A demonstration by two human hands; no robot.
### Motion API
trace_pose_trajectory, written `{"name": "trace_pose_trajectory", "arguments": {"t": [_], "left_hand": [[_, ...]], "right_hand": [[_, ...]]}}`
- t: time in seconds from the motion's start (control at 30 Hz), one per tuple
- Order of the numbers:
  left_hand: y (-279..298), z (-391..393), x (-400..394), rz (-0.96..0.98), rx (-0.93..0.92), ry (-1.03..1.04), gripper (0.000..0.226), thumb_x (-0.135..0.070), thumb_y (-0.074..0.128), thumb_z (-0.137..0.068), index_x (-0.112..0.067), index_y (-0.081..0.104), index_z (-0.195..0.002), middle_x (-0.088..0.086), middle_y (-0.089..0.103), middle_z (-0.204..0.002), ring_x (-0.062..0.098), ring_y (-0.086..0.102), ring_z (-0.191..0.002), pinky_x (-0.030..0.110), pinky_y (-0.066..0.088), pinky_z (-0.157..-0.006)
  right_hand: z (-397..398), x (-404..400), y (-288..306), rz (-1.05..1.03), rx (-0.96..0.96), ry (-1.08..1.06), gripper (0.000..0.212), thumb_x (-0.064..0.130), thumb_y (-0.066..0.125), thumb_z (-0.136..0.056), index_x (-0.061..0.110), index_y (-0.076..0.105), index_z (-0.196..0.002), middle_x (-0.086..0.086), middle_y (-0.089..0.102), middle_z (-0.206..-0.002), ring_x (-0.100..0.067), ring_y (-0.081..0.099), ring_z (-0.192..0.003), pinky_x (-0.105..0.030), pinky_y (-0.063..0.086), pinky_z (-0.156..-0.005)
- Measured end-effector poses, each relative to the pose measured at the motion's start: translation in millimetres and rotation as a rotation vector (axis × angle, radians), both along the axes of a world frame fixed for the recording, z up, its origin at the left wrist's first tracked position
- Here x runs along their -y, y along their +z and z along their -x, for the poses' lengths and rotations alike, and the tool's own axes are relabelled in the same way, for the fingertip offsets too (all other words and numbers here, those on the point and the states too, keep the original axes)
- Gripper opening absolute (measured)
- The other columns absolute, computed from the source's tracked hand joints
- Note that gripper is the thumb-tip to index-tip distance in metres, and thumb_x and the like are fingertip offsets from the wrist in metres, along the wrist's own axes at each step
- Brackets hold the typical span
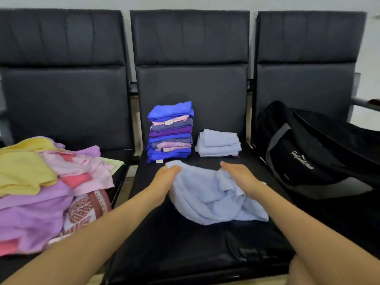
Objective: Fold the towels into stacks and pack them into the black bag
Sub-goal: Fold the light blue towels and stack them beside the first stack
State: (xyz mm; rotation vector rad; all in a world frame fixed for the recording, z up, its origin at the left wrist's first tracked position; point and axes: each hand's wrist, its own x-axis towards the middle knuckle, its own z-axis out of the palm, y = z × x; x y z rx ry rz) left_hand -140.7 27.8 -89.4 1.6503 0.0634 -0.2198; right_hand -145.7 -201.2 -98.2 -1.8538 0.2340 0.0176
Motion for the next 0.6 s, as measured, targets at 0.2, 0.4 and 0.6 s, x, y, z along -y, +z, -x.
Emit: {"name": "trace_pose_trajectory", "arguments": {"t": [0.2, 0.4, 0.6], "left_hand": [[-36, 4, -29, -0.621, -0.201, -0.326, 0.027, -0.028, 0.058, -0.081, -0.009, 0.067, -0.098, 0.004, 0.066, -0.089, 0.017, 0.061, -0.079, 0.026, 0.046, -0.069], [-47, 3, -33, -1.031, 0.197, -0.153, 0.031, -0.055, 0.056, -0.084, -0.024, 0.055, -0.091, -0.006, 0.059, -0.093, 0.012, 0.058, -0.086, 0.028, 0.047, -0.073], [-53, -30, -7, -1.002, 0.311, -0.124, 0.047, -0.047, 0.051, -0.092, -0.02, 0.047, -0.131, 0.005, 0.051, -0.126, 0.022, 0.049, -0.118, 0.038, 0.047, -0.094]], "right_hand": [[36, -5, -8, 0.627, -0.259, 0.517, 0.042, 0.048, 0.057, -0.091, 0.01, 0.071, -0.101, 0.005, 0.061, -0.079, -0.015, 0.057, -0.086, -0.019, 0.041, -0.07], [24, 19, -17, 0.54, 0.114, 0.294, 0.05, 0.03, 0.06, -0.092, 0.005, 0.037, -0.054, -0.002, 0.031, -0.052, -0.013, 0.029, -0.053, -0.026, 0.03, -0.056], [9, 43, -29, 0.539, 0.132, 0.012, 0.021, 0.019, 0.058, -0.09, 0.009, 0.069, -0.076, -0.01, 0.066, -0.072, -0.014, 0.05, -0.06, -0.028, 0.042, -0.061]]}}
